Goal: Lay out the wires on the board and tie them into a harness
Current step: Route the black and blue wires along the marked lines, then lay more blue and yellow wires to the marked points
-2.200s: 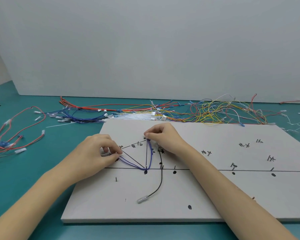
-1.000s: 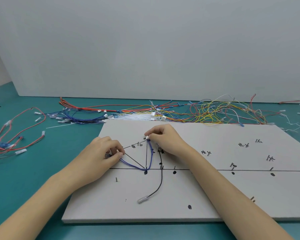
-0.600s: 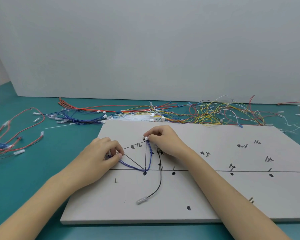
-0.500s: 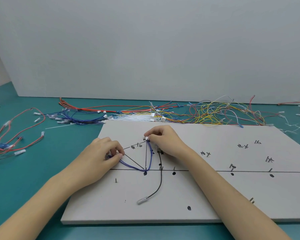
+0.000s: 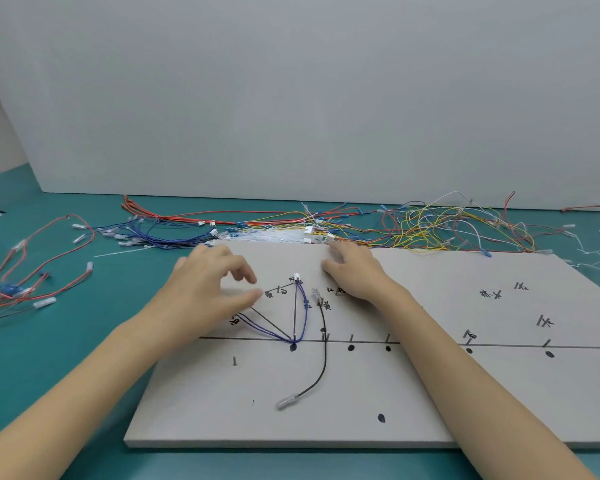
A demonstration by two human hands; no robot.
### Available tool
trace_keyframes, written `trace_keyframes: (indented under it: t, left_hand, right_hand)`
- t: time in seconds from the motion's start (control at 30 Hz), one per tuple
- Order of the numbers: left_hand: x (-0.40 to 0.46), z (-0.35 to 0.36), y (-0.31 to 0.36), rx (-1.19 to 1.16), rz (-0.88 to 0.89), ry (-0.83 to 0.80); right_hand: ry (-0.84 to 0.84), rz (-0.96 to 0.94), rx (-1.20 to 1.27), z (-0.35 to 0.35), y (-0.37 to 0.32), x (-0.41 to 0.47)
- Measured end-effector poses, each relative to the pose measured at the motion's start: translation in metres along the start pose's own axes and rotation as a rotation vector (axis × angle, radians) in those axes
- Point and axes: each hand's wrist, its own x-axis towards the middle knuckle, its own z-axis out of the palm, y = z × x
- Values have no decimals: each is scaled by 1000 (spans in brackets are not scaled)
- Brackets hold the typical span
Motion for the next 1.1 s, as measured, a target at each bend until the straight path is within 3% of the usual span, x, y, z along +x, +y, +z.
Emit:
trace_keyframes:
  t: [0.17,0.4,0.67,1.1]
  left_hand:
    - [48,-2,-10,37,-41,-78]
    - [119,9,-75,71,-335,-59]
    - [140,42,-87,394,-340,-211]
    - [149,47,-92,226,-376,-78]
  right_hand:
    - [22,-18,-40,3,1,-2]
    - [93,-25,-51,2,0,-4]
    - [121,-11,-5,4,-2,-4]
    - [125,-13,-20,5,-2,-4]
